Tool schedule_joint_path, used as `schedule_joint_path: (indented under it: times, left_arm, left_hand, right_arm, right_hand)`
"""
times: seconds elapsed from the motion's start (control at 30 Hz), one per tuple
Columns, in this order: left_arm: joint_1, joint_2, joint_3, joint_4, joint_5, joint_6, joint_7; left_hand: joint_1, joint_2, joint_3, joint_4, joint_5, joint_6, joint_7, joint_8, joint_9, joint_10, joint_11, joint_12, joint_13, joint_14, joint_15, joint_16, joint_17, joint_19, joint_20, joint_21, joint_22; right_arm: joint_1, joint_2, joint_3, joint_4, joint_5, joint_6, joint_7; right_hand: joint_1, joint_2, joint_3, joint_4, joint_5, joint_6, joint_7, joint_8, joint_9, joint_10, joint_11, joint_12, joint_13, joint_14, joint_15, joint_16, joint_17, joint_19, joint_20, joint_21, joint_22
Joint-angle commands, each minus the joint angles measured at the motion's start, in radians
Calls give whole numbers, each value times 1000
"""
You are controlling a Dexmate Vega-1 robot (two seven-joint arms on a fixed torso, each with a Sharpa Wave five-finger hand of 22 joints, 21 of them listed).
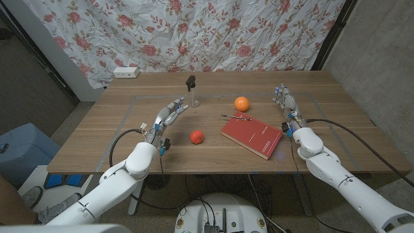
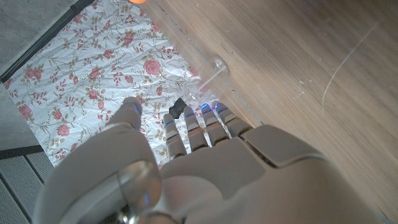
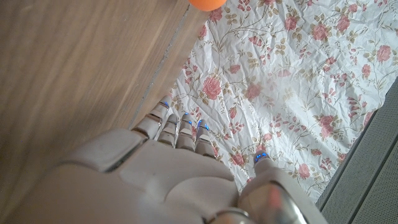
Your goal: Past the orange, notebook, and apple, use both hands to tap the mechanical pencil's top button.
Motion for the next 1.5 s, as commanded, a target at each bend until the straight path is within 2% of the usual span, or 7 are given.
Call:
schedule_joint_path:
  times: [0.03, 0.23, 0.33, 0.53, 0.7, 1.17, 1.5]
  left_arm:
    - [3, -24, -28, 59, -19, -54, 10]
    - [-26, -47, -28, 117, -44, -98, -10]
    - [-40, -54, -29, 131, -54, -92, -11]
    - [-68, -68, -29, 182, -78, -119, -30]
    - [-97, -102, -29, 240, -101, -166, -32]
    - [-154, -125, -32, 312, -141, -177, -38]
    - [-222, -160, -20, 417, -158, -226, -56]
  left_hand:
    - [-7, 5, 11, -3, 2, 2, 24, 6, 3, 10, -1, 3, 3, 10, -105, 3, 3, 12, -40, 10, 1]
    - [-12, 8, 19, -4, 3, 10, 50, 8, 3, 16, -4, 3, 3, 11, -108, 3, 3, 17, -49, 12, 1]
    - [-15, 9, 22, -5, 3, 14, 59, 9, 3, 17, -4, 2, 3, 11, -107, 3, 3, 19, -51, 12, 1]
    - [-24, 14, 32, -4, 3, 31, 98, 11, 3, 26, -12, 2, 3, 18, -111, 4, 4, 26, -56, 14, 1]
    - [-27, 14, 34, -4, 3, 32, 102, 11, 3, 27, -12, 2, 3, 19, -110, 4, 4, 28, -58, 14, 1]
    - [-37, 23, 45, 0, 4, 38, 105, 10, 4, 34, -11, 2, 3, 23, -108, 5, 5, 33, -63, 14, 1]
    - [-46, 25, 55, 4, 4, 46, 105, 11, 4, 43, -12, 3, 4, 31, -103, 6, 5, 42, -61, 16, 1]
  right_arm:
    - [12, 3, -10, -2, -4, -15, 4]
    - [22, 16, -13, 11, 1, -4, 7]
    - [29, 23, -16, 15, -1, -3, 4]
    - [51, 47, -26, 46, 0, 8, 6]
    - [66, 56, -34, 61, 0, 5, 11]
    - [112, 84, -48, 128, 11, 6, 27]
    - [152, 99, -62, 161, 8, -16, 26]
  right_hand:
    - [-3, 12, 3, 8, 6, 5, 3, 3, 0, 6, 1, 3, 0, 5, 3, 0, 1, 6, -2, 5, 2]
    - [-3, 11, 2, 9, 6, 4, 3, 3, 0, 4, 0, 2, 0, 5, 1, 0, 1, 6, -2, 5, 2]
    - [-3, 11, 2, 10, 6, 5, 4, 3, 0, 5, -3, 2, 0, 5, 0, 0, 0, 6, -3, 5, 2]
    - [-3, 12, 2, 12, 7, 6, 5, 3, 0, 6, -6, 2, 0, 6, -5, 0, 0, 8, -5, 5, 2]
    - [-3, 12, 2, 12, 7, 7, 5, 3, 0, 6, -5, 2, 0, 8, -5, 0, 0, 9, -5, 6, 2]
    - [-1, 12, 2, 14, 8, 9, 5, 4, 0, 9, -9, 3, 0, 14, -9, 2, -1, 15, -8, 7, 2]
    - [0, 12, 3, 15, 9, 12, 5, 4, 0, 13, -10, 4, 0, 16, -9, 2, -2, 17, -7, 7, 2]
